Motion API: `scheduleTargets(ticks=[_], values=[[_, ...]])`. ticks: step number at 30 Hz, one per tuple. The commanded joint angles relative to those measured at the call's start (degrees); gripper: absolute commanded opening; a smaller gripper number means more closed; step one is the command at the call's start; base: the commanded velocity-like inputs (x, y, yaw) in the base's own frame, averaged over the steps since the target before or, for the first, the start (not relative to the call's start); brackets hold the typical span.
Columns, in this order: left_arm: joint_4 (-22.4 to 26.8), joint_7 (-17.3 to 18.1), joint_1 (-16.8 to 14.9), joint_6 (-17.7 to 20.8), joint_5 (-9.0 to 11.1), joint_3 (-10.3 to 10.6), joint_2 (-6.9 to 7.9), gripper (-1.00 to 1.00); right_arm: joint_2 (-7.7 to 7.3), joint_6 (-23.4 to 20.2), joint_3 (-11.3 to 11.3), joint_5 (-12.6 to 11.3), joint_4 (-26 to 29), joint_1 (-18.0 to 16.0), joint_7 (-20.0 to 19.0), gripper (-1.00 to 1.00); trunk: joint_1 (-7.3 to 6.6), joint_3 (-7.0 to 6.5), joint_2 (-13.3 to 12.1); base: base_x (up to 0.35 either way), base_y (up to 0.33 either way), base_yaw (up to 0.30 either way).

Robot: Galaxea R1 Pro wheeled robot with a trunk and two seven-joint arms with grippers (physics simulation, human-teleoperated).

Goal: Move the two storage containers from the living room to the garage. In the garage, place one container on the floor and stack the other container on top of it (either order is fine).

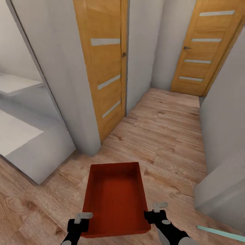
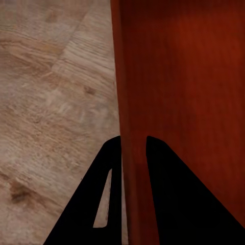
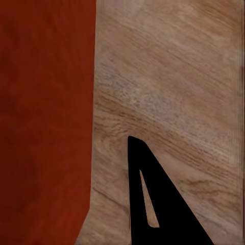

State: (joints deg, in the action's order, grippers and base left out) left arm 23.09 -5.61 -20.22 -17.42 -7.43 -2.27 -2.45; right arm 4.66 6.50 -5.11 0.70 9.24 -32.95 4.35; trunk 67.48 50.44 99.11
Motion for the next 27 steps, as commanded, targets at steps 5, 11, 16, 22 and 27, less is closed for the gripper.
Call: scheduleTargets(ticks=[5,11,16,22,27], values=[[-0.1,-0.8,0.0,-0.2,-0.1,-0.5,0.07,-1.0,-0.18,0.2,0.5,0.3,0.0,-0.1,0.8,-1.0,0.03,0.04,0.0,0.346,0.0,-0.264],[-0.1,-0.8,0.0,-0.2,-0.1,-0.5,0.07,-1.0,-0.18,0.2,0.5,0.3,0.0,-0.1,0.8,-1.0,0.03,0.04,0.0,0.346,0.0,-0.264],[-0.1,-0.8,0.0,-0.2,-0.1,-0.5,0.07,-1.0,-0.18,0.2,0.5,0.3,0.0,-0.1,0.8,-1.0,0.03,0.04,0.0,0.346,0.0,-0.264],[0.0,-0.8,0.0,-0.2,-0.1,-0.5,0.07,-1.0,-0.18,0.2,0.5,0.3,0.0,-0.1,0.8,-1.0,0.03,0.04,0.0,0.346,0.0,-0.264],[-0.1,-0.8,0.0,-0.2,-0.1,-0.5,0.07,-1.0,-0.18,0.2,0.5,0.3,0.0,-0.1,0.8,-1.0,0.03,0.04,0.0,0.346,0.0,-0.21]])
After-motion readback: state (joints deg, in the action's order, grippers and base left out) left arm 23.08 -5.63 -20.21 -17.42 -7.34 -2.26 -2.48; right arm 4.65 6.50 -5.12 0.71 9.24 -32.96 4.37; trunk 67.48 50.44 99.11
